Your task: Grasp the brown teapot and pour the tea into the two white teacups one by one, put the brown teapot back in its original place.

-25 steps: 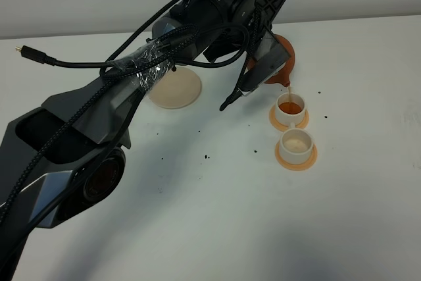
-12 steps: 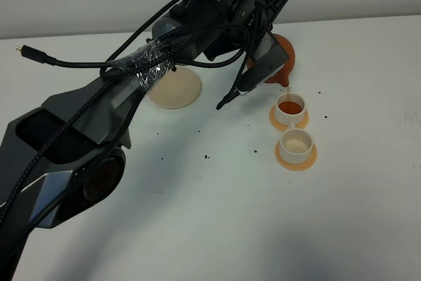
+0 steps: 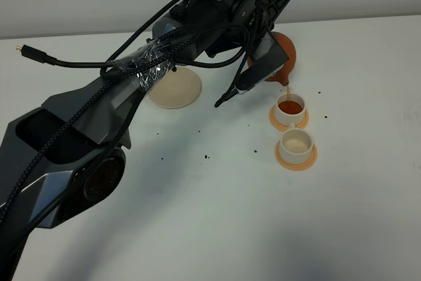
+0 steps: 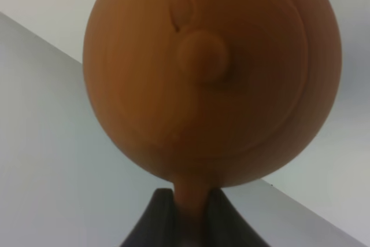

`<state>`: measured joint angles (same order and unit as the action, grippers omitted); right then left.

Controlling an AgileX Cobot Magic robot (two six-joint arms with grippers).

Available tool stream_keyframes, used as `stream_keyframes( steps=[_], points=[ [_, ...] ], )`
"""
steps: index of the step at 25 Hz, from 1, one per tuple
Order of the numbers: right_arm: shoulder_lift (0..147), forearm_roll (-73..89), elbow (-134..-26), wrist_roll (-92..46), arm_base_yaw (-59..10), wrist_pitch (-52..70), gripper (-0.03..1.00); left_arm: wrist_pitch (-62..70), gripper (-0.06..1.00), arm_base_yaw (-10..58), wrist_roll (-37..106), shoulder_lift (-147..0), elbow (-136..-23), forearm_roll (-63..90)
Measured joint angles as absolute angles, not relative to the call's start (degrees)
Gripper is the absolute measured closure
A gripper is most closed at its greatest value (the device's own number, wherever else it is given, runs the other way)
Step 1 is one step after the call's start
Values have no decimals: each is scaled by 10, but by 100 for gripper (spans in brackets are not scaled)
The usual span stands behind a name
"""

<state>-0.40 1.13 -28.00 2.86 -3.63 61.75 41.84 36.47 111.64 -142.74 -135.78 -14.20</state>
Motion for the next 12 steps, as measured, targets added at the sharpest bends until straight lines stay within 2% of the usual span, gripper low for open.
stream_keyframes(
  steps=[12],
  points=[
    [-4,11,-280,29,-36,618,72,404,82,368,1128,-1427,-1358,-143]
  ],
)
